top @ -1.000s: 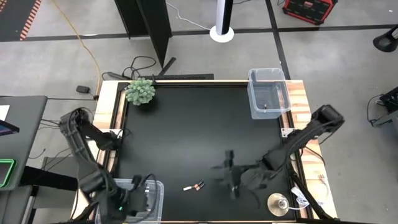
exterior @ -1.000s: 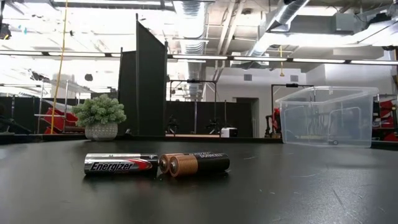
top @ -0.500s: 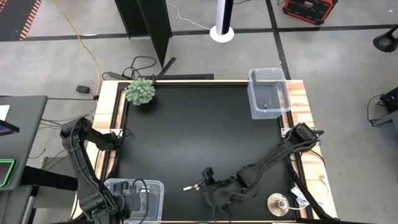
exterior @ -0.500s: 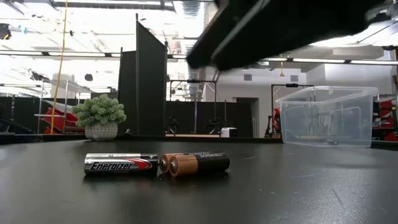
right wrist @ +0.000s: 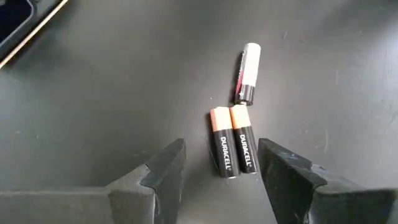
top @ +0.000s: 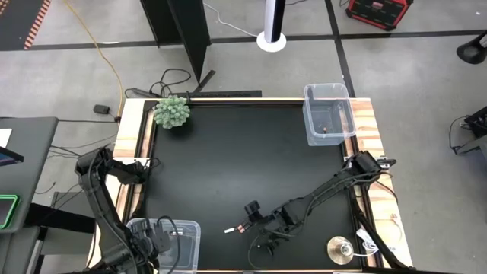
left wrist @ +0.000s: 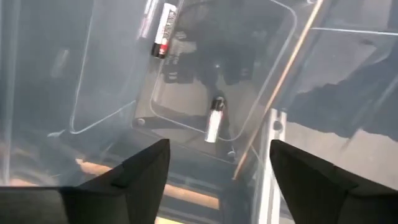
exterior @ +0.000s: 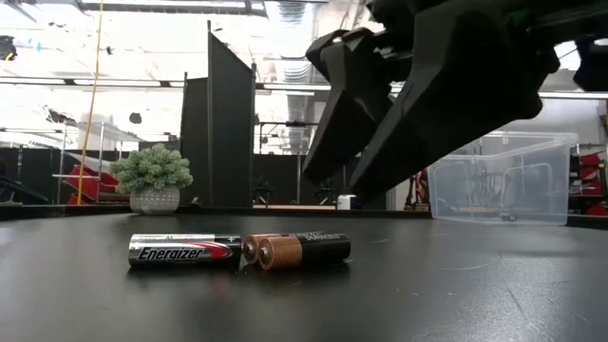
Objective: Sort batteries
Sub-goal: Put the bottom black battery into the top transparent bin
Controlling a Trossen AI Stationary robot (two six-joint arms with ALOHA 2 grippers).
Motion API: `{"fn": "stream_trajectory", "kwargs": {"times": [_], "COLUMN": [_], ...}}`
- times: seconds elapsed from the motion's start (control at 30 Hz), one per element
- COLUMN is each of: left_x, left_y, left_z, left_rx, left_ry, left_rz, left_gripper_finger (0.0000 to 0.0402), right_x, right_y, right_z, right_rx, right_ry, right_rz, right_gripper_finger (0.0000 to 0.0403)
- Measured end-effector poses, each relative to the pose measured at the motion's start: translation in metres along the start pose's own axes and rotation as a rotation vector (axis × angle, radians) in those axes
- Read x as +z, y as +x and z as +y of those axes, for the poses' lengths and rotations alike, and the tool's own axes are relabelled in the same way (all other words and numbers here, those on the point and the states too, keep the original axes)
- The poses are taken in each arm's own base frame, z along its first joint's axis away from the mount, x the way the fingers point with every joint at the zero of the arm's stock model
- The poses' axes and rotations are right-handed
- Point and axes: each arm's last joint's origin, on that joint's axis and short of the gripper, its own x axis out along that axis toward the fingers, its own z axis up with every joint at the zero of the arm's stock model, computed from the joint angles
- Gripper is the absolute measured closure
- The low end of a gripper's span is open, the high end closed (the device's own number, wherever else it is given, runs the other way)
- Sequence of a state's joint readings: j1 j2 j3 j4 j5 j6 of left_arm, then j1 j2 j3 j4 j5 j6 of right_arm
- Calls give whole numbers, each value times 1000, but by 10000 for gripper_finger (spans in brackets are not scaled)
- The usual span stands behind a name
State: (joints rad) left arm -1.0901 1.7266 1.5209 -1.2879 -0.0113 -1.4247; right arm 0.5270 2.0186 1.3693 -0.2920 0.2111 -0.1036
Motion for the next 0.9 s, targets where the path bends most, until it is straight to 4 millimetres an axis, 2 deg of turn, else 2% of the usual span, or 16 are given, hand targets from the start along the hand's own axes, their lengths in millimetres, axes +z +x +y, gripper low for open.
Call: {"fn": "stream_trajectory", "kwargs": {"times": [0.17, 0.47, 0.63, 0.77, 0.9], "left_x": [1, 2, 2, 3, 4], "left_y": [-6, -20, -20, -20, -20], "left_z": [-1, 0, 0, 0, 0], "left_rx": [-65, -149, -145, -139, -136], "left_ry": [-5, -14, 1, 15, 14], "left_rz": [-7, -73, -95, -120, -139], "left_gripper_finger": [116, 121, 121, 121, 121], "right_x": [0, -11, -12, -12, -14], "right_y": [0, 31, 32, 33, 34], "right_z": [1, 9, 7, 4, 1], "right_rx": [8, -1, -5, -9, -8], "right_ry": [0, 0, 21, 55, 97], "right_rz": [-5, 33, 32, 28, 41], "right_gripper_finger": [188, 188, 190, 209, 251]}}
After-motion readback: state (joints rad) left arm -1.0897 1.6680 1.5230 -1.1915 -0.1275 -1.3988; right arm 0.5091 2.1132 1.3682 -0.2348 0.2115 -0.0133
